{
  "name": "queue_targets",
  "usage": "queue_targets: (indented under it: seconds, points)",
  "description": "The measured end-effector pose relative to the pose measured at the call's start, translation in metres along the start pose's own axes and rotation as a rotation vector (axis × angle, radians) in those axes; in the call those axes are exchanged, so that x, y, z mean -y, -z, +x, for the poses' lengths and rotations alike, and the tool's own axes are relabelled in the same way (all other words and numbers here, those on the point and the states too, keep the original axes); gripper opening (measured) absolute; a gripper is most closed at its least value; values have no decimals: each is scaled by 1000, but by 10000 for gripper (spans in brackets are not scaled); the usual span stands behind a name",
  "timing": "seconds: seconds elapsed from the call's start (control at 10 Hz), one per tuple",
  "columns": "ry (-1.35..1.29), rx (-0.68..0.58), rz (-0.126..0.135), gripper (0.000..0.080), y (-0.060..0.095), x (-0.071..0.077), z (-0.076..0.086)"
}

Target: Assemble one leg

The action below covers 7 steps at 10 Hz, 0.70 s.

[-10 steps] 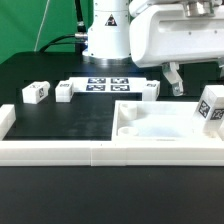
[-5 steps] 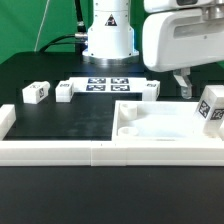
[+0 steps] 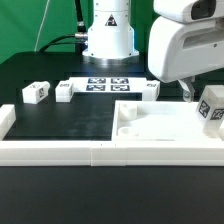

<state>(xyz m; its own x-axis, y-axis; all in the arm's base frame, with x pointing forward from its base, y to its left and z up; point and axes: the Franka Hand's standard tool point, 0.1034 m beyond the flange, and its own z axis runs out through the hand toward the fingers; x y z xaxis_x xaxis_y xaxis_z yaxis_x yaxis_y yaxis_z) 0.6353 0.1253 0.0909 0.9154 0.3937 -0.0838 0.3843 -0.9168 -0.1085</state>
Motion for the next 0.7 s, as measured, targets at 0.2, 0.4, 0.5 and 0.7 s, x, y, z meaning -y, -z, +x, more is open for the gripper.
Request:
queue_targets:
  seconds: [0.2, 0.4, 0.5, 0.7]
  points:
    - [-82, -4, -11, 649, 3, -1, 2]
    - [-92, -11, -52, 649, 7, -11, 7]
    - [-95, -12, -56, 649, 7, -14, 7]
    - [-94, -24, -55, 649, 6, -13, 9]
